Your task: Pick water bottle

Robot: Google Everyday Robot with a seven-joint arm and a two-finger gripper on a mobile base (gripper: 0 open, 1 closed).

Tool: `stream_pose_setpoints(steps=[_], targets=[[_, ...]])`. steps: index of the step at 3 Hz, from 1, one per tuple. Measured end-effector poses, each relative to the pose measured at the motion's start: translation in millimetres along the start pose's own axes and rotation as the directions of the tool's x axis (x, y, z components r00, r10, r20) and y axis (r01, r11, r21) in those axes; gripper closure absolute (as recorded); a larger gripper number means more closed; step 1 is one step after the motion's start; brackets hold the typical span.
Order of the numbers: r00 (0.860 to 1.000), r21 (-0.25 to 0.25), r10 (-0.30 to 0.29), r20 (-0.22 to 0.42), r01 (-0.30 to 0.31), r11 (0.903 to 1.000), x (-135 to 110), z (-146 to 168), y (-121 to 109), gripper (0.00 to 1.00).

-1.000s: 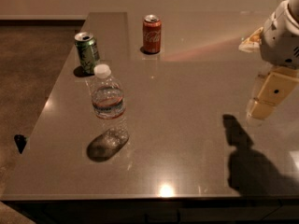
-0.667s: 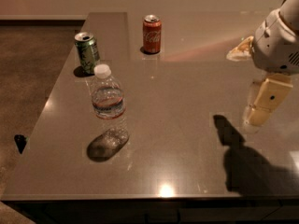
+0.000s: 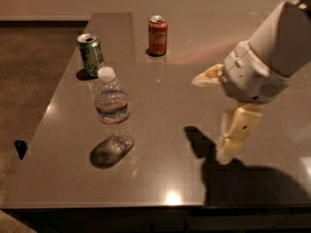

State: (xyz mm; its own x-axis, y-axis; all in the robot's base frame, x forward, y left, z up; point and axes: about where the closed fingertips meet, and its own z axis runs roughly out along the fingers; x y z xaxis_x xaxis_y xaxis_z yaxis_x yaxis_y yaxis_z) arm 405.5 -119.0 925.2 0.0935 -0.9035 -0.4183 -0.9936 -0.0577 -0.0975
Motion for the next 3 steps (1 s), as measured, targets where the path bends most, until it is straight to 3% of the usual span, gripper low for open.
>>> stream_pose_setpoints(steps=[1, 3], targets=[[0.995, 0.014, -0.05, 0.091, 0.049, 0.9987, -49.1, 40.7, -3.8, 0.0], [0.979, 0.077, -0.051, 0.196, 0.037, 0.9963, -137.9, 83.4, -57.0, 0.0]])
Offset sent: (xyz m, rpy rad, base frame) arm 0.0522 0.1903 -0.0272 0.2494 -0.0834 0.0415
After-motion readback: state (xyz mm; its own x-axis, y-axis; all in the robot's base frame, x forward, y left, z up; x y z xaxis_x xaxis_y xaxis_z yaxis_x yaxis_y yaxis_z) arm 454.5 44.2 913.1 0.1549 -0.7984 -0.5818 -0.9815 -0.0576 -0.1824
